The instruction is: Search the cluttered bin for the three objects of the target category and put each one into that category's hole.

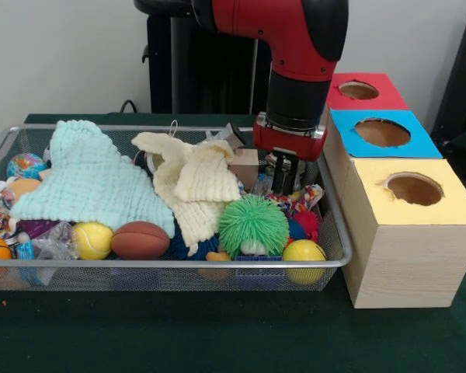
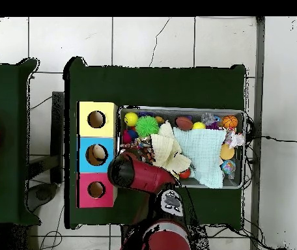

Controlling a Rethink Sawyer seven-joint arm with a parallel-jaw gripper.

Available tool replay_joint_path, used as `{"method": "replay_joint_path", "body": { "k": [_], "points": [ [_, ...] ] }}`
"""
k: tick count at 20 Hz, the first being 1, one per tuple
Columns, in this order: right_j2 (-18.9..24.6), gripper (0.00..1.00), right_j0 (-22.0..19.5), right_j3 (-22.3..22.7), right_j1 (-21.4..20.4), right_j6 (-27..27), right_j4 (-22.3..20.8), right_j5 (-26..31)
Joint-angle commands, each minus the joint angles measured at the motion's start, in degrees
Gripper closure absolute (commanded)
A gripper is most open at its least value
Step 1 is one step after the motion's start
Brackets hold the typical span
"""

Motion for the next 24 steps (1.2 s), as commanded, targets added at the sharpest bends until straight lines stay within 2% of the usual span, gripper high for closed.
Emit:
{"method": "replay_joint_path", "body": {
  "k": [1,3,4,8,12,14,24],
  "points": [
    [4.33,1.00,-0.53,-1.83,4.08,8.81,2.60,10.82],
    [4.18,1.00,-0.45,-2.04,4.12,8.47,2.37,11.19],
    [4.48,0.00,-0.70,-1.82,4.07,8.77,2.48,11.37],
    [4.00,0.00,-0.17,-1.65,4.09,9.68,3.19,11.92],
    [2.42,0.00,0.97,-2.85,3.88,10.08,4.20,19.57],
    [2.16,0.00,0.90,-3.87,4.22,9.70,4.18,21.36],
    [-0.32,0.00,2.86,-5.15,4.26,9.89,2.67,23.33]
  ]
}}
